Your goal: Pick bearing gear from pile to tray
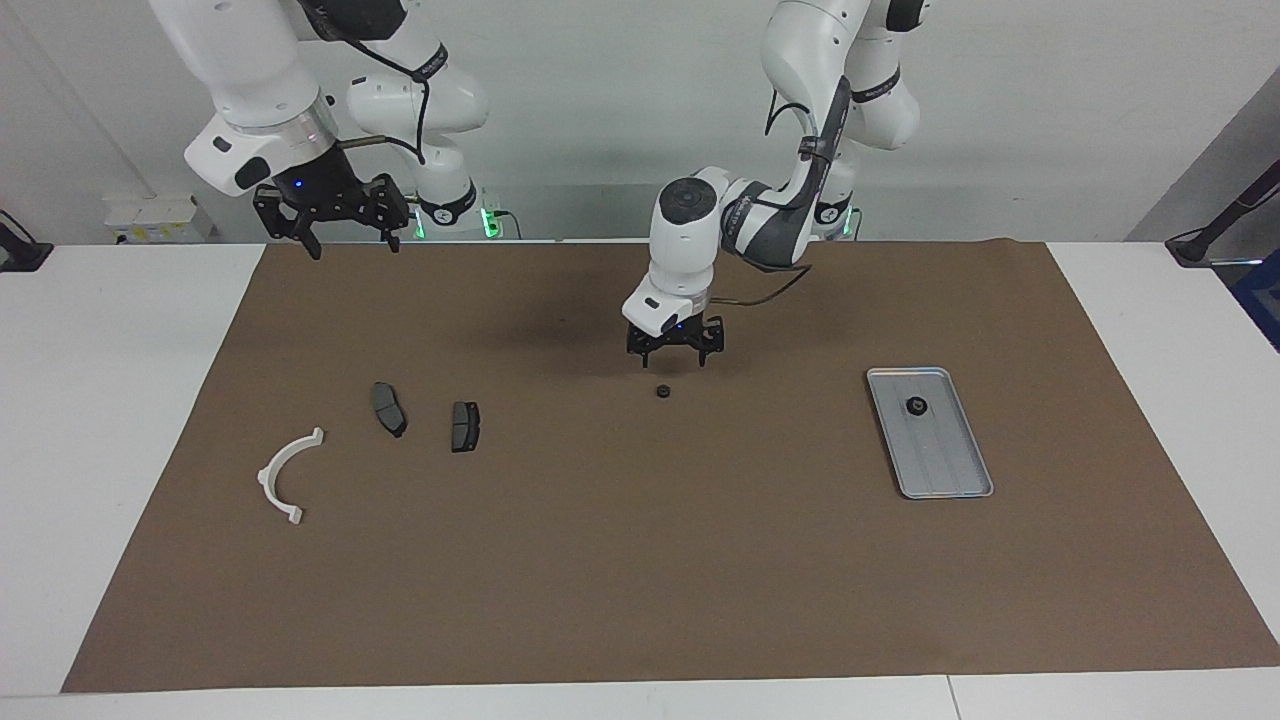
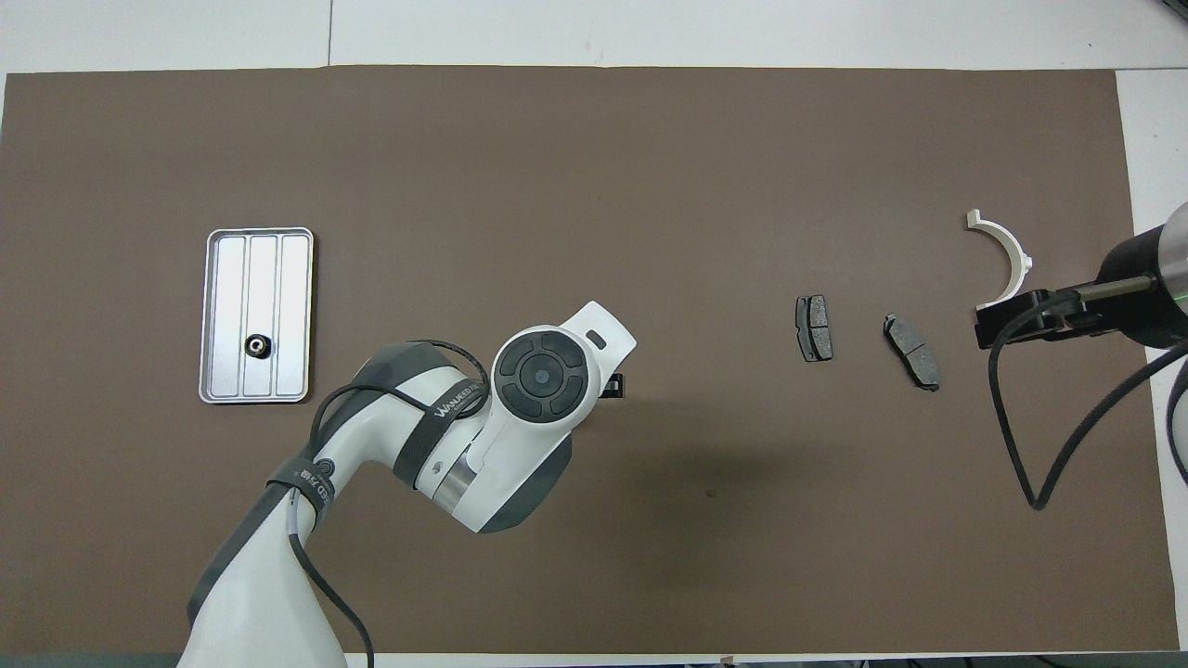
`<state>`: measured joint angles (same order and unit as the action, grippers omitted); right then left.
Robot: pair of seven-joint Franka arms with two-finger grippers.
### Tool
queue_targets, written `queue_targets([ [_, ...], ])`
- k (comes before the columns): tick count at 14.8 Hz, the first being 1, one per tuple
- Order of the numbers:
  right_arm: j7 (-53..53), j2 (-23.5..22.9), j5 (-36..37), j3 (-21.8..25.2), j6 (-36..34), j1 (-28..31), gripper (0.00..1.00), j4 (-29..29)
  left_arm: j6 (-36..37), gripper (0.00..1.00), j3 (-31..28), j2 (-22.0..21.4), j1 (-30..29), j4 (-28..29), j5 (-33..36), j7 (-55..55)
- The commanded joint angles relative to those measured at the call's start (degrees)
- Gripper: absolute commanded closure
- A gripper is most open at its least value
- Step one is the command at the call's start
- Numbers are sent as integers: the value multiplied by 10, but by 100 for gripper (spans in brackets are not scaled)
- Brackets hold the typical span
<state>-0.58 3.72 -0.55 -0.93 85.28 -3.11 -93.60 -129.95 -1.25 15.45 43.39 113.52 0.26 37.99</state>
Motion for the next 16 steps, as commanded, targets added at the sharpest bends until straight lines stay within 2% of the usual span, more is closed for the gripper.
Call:
queue_targets([
  [1,-2,9,8,-3,12,6,0,-12,-13,0,-12,18,17,-6,-2,11],
  [5,-3,7,8,-3,12,6,0,-11,-31,1,-13,41,21,-12,0,11],
  [16,-2,2,35,-8,28,11,0,-12,-54,5,-17,59,19,-22,26,10],
])
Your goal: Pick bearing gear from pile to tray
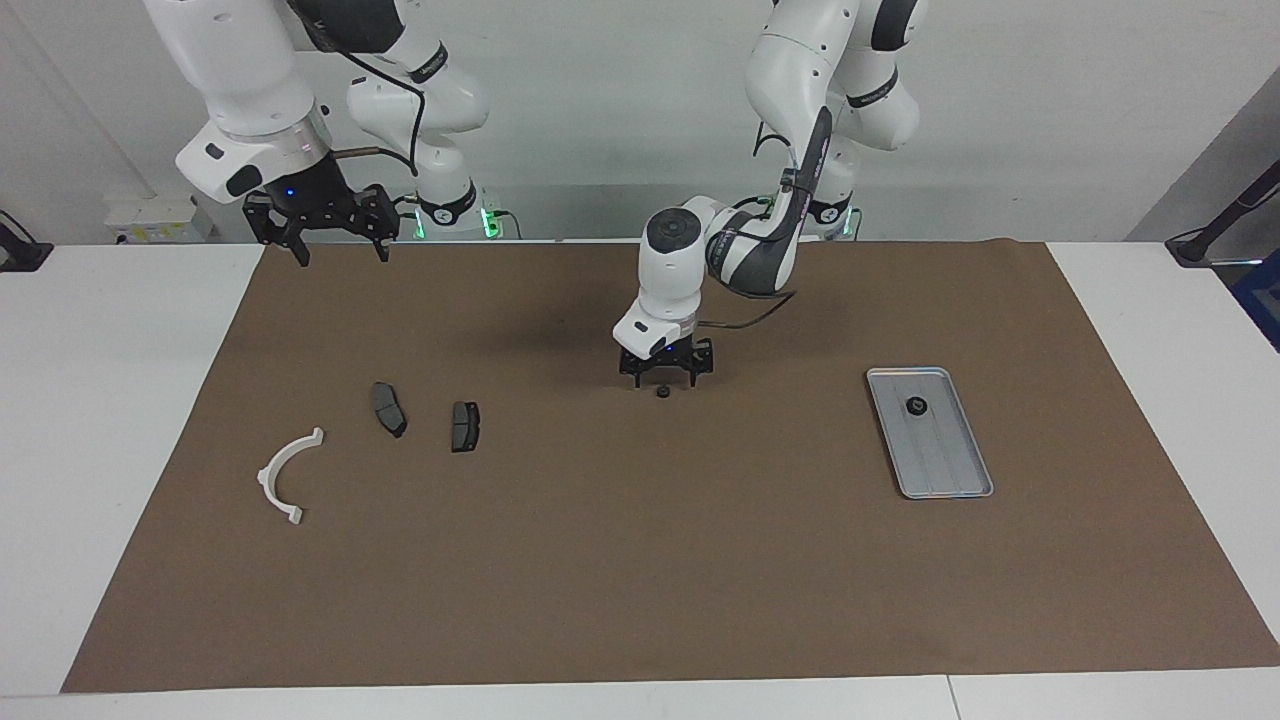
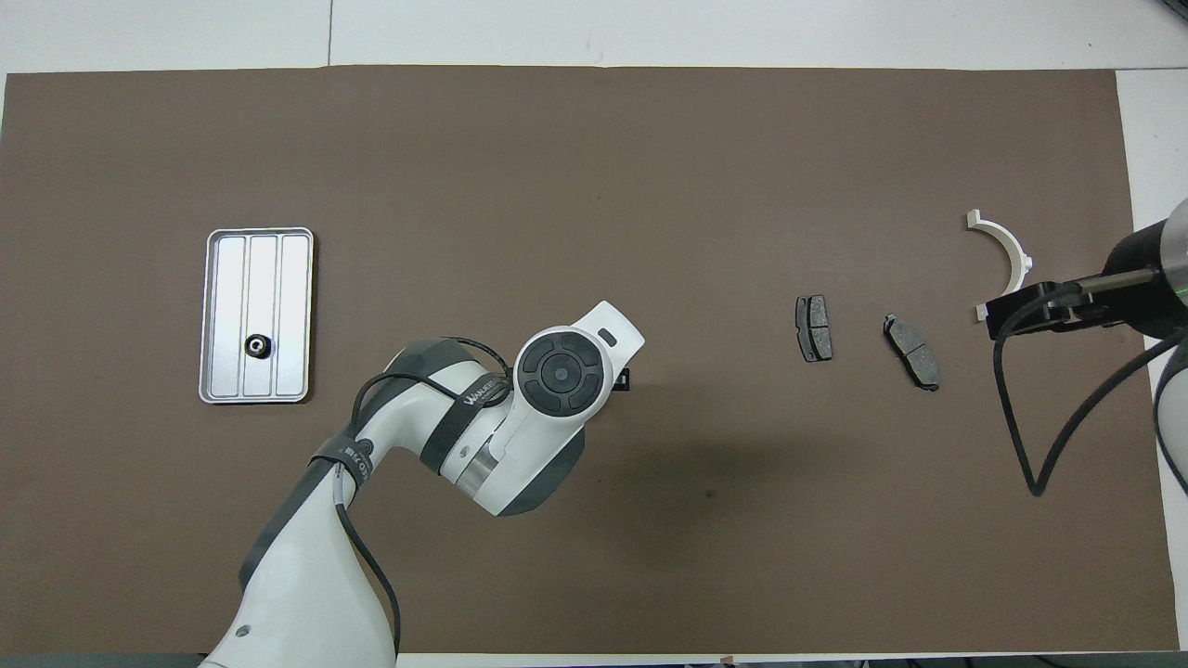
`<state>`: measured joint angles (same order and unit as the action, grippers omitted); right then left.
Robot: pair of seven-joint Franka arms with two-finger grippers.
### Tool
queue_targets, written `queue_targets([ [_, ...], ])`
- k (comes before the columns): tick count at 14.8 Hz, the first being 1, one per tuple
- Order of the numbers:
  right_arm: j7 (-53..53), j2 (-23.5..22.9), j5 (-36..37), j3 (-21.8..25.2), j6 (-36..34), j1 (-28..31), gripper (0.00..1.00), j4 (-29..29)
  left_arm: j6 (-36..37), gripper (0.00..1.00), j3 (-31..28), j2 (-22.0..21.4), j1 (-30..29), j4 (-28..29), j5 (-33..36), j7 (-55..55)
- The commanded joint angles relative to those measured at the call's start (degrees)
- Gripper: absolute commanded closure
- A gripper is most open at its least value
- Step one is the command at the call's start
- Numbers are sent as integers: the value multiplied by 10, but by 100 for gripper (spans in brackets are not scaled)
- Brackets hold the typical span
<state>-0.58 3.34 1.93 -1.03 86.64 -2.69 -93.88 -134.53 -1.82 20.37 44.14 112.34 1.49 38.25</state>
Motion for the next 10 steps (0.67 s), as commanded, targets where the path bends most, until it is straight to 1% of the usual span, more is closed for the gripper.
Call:
queue_targets([
  [1,-3,6,10,-7,14,7,0,-9,-8,6,-12,10,11,-10,14,8],
  [3,-3,6,10,-7,14,7,0,-9,-10,11,-12,10,10,-10,16,8],
  [6,-2,6,9,-8,14,3,0,-9,-9,41,-12,10,10,-9,16,8],
  [7,-2,6,7,-8,14,2,0,-9,-9,48,-12,10,10,-9,15,8],
  [10,0,7,1,-8,14,4,0,-8,-9,64,-13,10,10,-10,15,15],
])
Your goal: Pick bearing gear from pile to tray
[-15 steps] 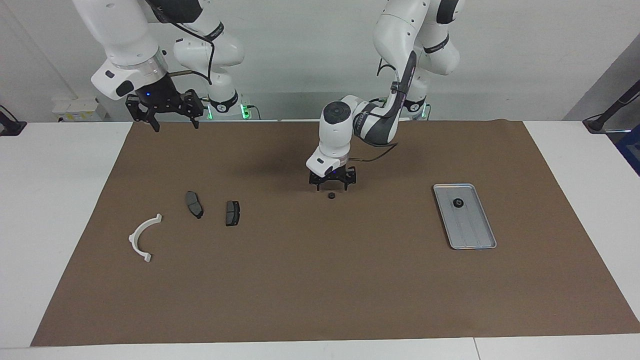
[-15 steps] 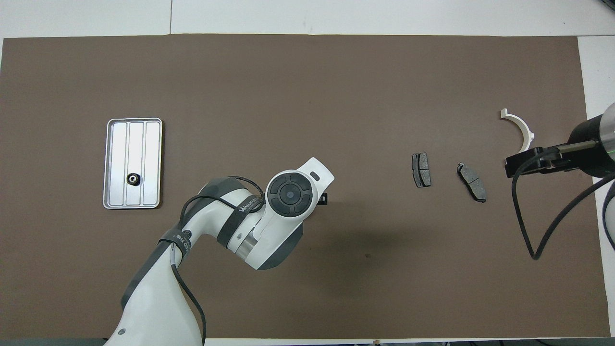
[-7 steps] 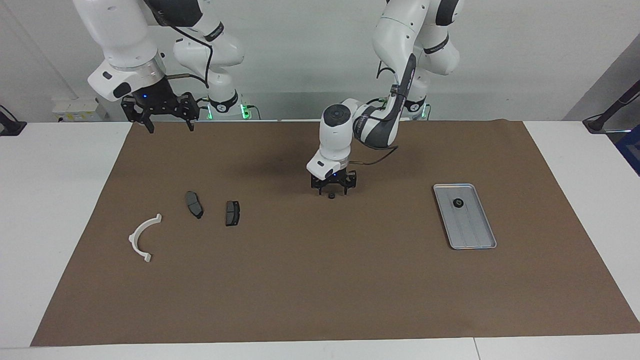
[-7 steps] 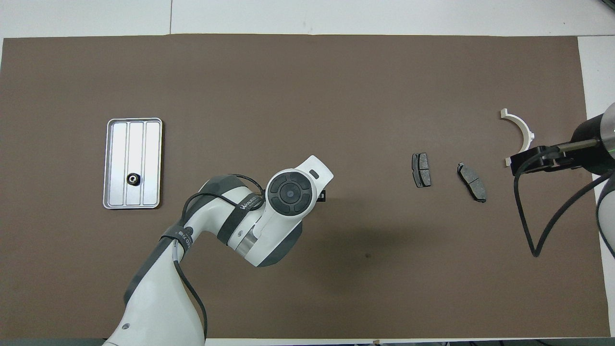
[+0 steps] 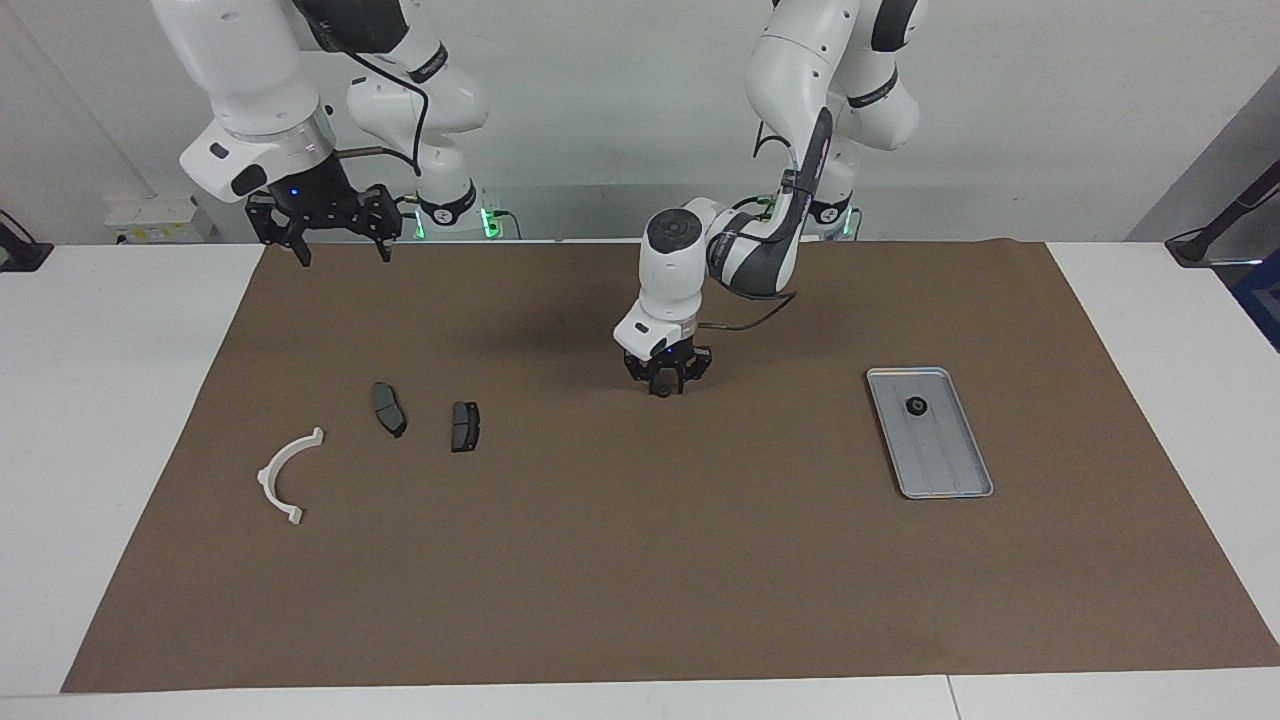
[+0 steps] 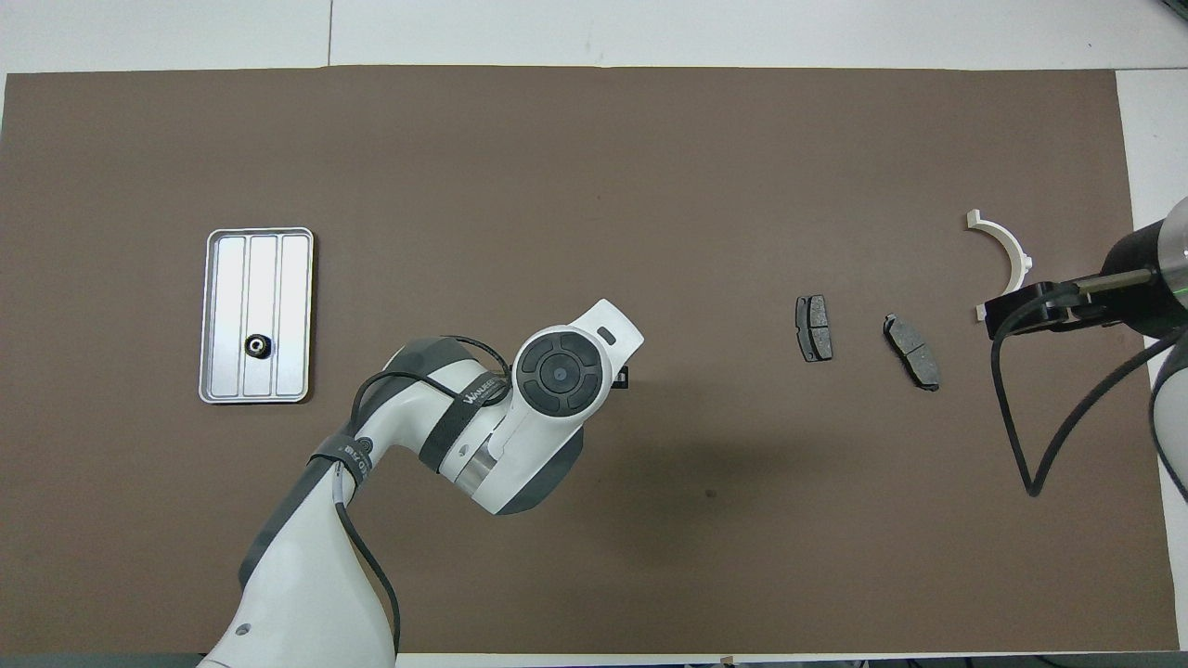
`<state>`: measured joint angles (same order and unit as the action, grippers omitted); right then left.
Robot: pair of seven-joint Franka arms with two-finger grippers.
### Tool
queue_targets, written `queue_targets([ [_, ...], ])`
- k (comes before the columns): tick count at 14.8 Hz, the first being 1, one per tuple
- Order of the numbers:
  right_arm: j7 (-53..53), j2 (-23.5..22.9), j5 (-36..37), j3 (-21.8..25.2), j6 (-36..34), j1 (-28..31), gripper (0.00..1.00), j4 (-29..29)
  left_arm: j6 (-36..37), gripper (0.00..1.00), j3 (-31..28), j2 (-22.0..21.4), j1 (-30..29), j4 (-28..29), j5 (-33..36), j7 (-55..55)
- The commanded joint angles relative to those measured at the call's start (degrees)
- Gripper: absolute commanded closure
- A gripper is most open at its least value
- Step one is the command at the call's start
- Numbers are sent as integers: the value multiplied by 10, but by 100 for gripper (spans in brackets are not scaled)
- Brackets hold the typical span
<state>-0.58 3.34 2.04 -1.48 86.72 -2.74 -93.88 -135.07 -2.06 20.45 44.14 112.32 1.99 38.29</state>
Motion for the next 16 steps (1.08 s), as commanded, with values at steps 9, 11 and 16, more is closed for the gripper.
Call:
queue_targets([
  [9,8,6,-3,-4,21,3,0,-6,81,97,-15,6,-30,-75,20,6],
  [11,8,6,-4,-4,21,3,0,-7,109,97,-15,-22,-55,-79,27,-15],
  [16,20,7,-13,-4,21,3,0,-6,192,96,-12,-104,-163,-84,21,-160],
])
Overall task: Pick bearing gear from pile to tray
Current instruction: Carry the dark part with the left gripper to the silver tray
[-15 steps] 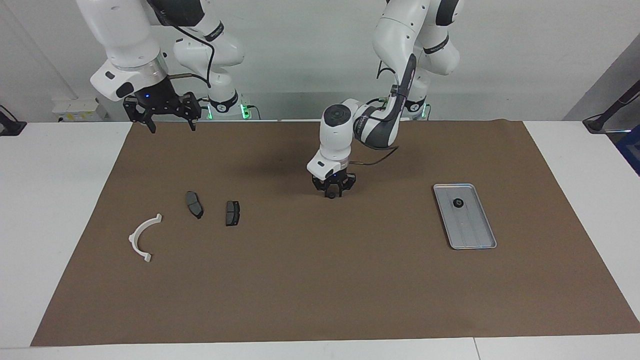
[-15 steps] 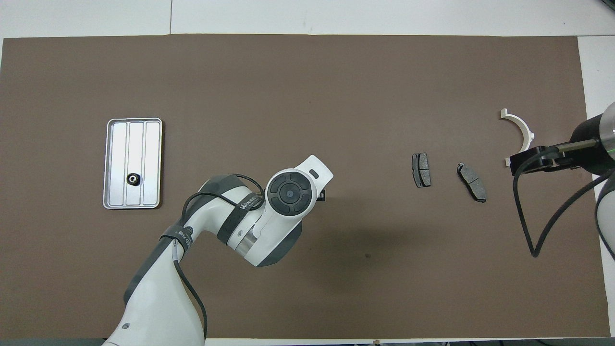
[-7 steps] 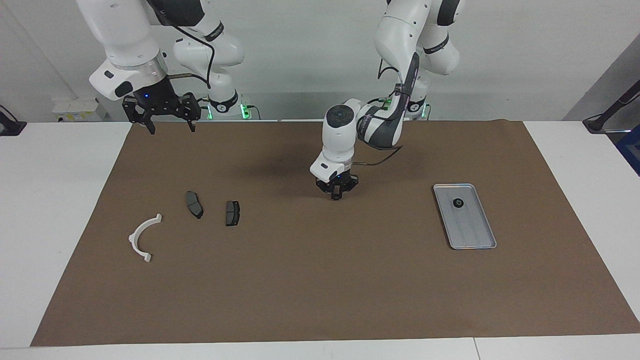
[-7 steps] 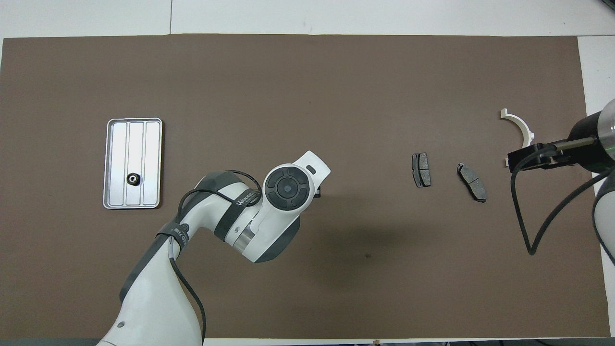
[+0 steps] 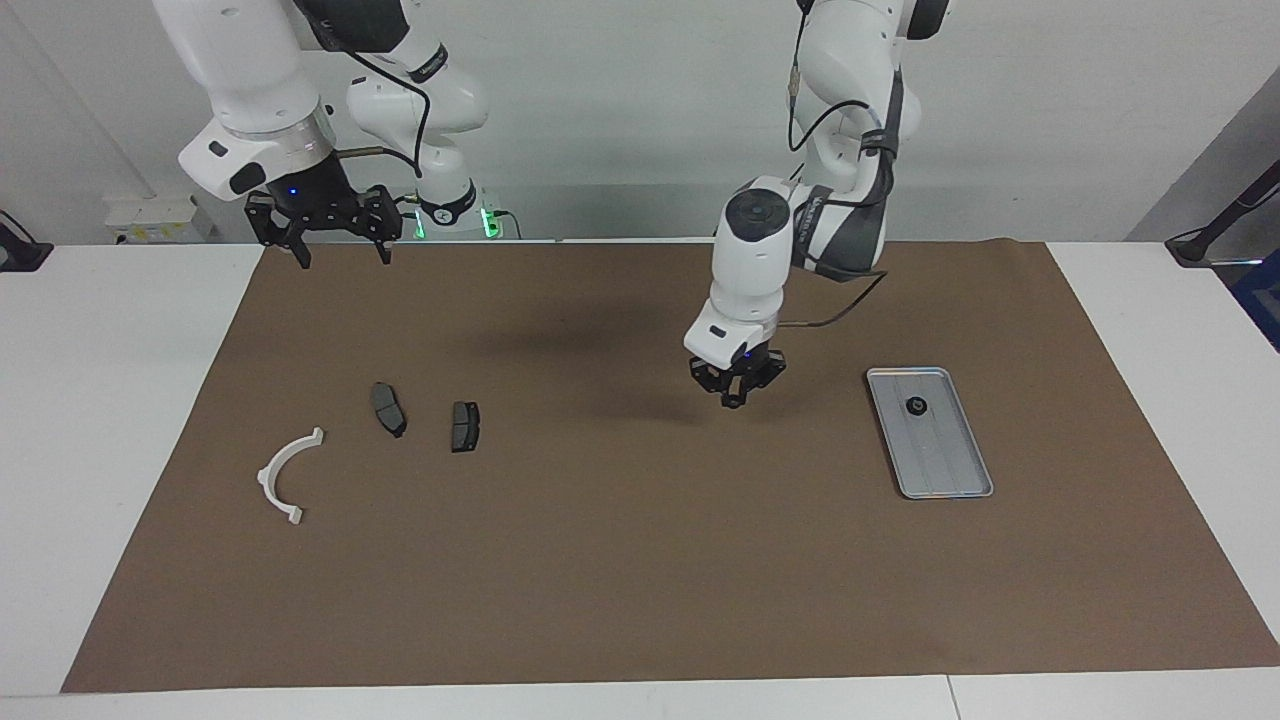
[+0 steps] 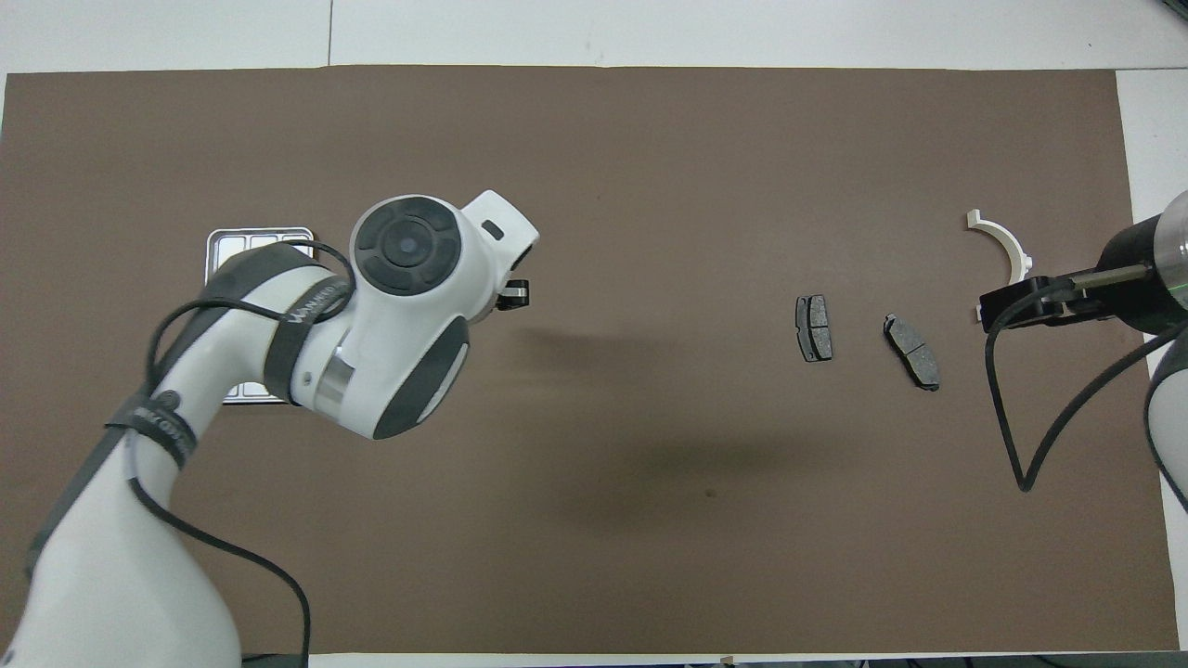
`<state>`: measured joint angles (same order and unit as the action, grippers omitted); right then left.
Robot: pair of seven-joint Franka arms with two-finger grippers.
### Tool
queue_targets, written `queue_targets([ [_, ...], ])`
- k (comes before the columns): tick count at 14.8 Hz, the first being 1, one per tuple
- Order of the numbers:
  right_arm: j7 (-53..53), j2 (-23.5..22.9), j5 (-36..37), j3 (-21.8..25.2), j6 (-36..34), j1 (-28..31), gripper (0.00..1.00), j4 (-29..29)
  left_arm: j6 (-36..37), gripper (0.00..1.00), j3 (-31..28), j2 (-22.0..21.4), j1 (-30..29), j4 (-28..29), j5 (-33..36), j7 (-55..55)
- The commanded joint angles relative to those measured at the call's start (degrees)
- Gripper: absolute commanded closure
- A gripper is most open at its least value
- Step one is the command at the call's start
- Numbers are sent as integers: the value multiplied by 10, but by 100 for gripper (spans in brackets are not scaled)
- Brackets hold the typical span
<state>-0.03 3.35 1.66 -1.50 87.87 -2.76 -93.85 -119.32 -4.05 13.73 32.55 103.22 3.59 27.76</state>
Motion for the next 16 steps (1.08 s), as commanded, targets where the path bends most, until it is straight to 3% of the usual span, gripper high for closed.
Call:
queue_targets([
  [1,14,7,-10,-3,10,3,0,-6,54,96,9,-44,-76,-1,4,-93],
  [5,14,7,-12,-3,10,4,0,-6,74,96,3,-51,-208,-23,-22,-291],
  [8,14,6,-12,-3,11,4,0,-6,12,96,3,-51,-321,2,-61,-456],
  [11,14,7,-12,-3,11,4,0,-6,-68,96,3,-32,-348,43,-63,-488],
  [16,13,8,-12,-3,10,6,0,-6,-143,96,4,-11,-328,87,-63,-452],
])
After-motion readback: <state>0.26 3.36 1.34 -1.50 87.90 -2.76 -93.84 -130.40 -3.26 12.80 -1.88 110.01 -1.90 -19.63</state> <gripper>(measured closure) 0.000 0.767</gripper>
